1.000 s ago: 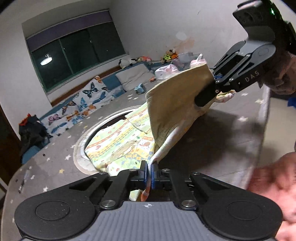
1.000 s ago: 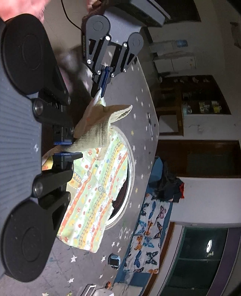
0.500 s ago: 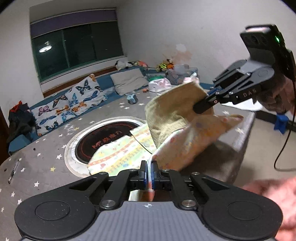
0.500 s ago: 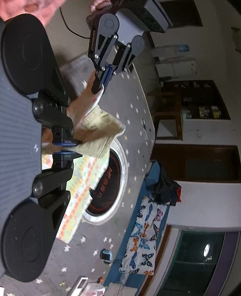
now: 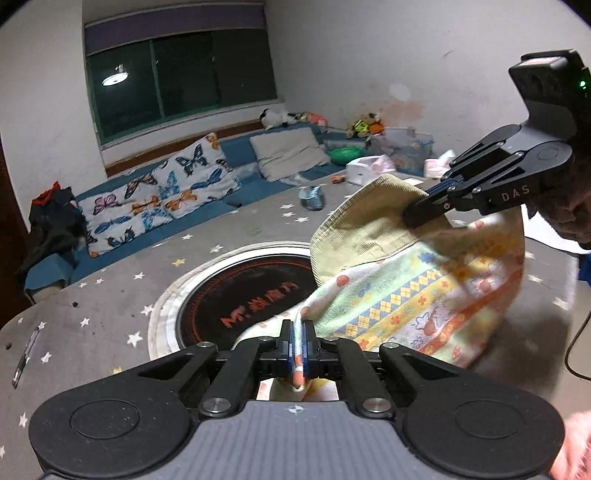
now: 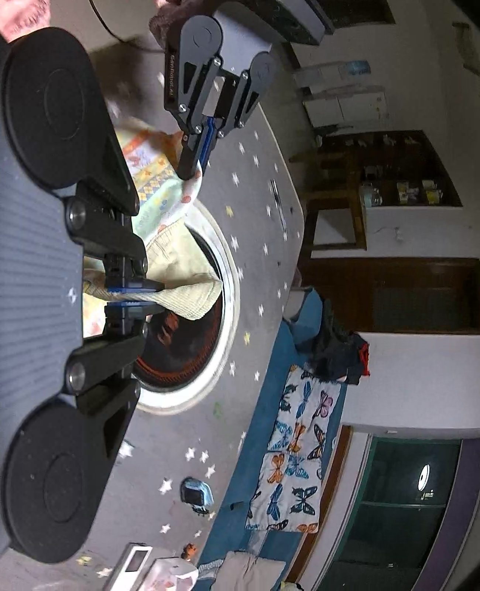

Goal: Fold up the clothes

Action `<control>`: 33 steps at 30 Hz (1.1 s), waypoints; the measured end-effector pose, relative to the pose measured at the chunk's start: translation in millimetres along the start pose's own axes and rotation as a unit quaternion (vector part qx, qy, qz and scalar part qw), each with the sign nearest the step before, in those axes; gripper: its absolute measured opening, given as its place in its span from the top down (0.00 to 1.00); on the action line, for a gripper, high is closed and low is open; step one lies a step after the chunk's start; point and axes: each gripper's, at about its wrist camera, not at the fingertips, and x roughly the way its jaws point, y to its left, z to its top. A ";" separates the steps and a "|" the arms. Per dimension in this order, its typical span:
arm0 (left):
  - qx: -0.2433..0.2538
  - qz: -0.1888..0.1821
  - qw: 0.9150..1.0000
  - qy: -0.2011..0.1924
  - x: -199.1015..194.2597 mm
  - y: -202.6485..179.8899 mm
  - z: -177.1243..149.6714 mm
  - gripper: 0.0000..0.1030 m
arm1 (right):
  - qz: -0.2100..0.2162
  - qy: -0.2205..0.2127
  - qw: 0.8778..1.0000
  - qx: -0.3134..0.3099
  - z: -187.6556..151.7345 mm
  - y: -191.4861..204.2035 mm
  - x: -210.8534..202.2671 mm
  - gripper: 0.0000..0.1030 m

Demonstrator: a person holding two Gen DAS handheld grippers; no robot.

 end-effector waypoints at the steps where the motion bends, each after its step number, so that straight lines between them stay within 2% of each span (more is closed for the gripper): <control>1: -0.002 0.003 1.000 0.005 8.1 4.0 3.4 0.96 | -0.002 0.003 1.000 0.001 3.8 -5.8 8.0 0.97; 6: -0.020 0.015 0.999 0.038 52.1 23.5 13.2 0.96 | -0.021 0.024 0.999 0.013 14.4 -31.0 55.2 0.97; 11: -0.041 0.023 0.996 0.080 90.5 34.7 7.0 0.96 | -0.036 0.059 0.997 0.037 3.0 -45.3 97.2 0.96; 17: -0.054 0.037 0.993 0.094 101.5 38.1 1.4 0.91 | -0.060 0.066 0.994 0.062 -11.4 -54.3 108.8 0.90; 22: -0.075 0.059 0.991 0.092 99.5 49.3 4.5 0.88 | -0.080 0.052 0.993 0.069 -18.5 -56.3 86.3 0.88; 27: -0.094 0.074 0.990 0.069 76.7 49.6 8.4 0.89 | -0.070 0.056 0.993 0.077 -40.2 -47.9 61.8 0.88; 33: -0.101 0.041 0.993 0.052 53.8 28.3 6.5 0.89 | -0.095 0.070 0.986 0.115 -66.0 -60.1 52.8 0.88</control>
